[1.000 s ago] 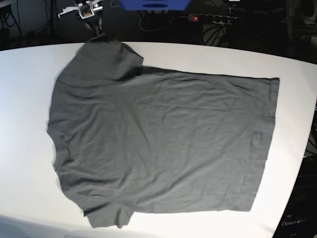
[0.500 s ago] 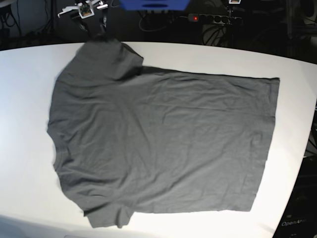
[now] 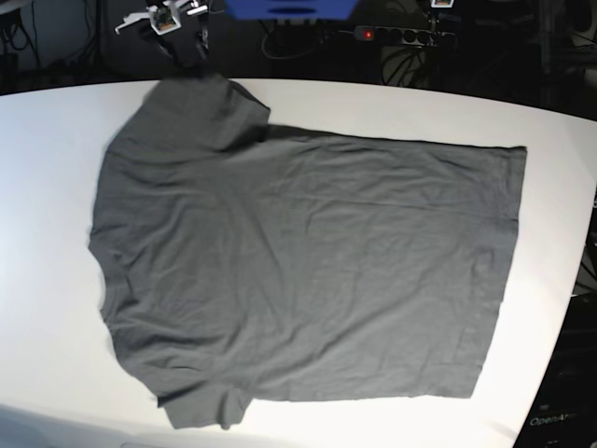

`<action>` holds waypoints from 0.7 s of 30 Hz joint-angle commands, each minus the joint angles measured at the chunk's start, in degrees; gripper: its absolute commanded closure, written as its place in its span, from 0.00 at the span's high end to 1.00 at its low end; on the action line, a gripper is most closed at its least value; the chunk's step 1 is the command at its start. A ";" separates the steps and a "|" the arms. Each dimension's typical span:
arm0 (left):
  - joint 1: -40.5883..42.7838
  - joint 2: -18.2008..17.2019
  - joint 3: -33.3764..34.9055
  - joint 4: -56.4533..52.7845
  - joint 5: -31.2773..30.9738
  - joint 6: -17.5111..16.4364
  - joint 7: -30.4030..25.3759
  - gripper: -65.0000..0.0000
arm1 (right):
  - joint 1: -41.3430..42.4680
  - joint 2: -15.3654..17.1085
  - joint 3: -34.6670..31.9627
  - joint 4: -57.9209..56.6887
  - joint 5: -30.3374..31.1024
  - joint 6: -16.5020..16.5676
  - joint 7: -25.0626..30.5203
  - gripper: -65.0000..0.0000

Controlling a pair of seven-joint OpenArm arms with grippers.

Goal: Fold the T-shirt properly
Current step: 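Move the right gripper out toward the shirt's shoulder corner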

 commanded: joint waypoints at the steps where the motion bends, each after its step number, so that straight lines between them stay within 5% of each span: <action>1: 0.88 -0.26 -0.10 -0.10 -0.38 0.36 -1.39 0.01 | -0.83 0.18 0.14 0.63 0.35 -0.23 1.77 0.44; 21: 1.32 -0.53 -0.19 -0.10 -0.47 0.36 -1.39 0.01 | -0.13 0.18 1.89 0.63 0.70 -0.23 2.30 0.44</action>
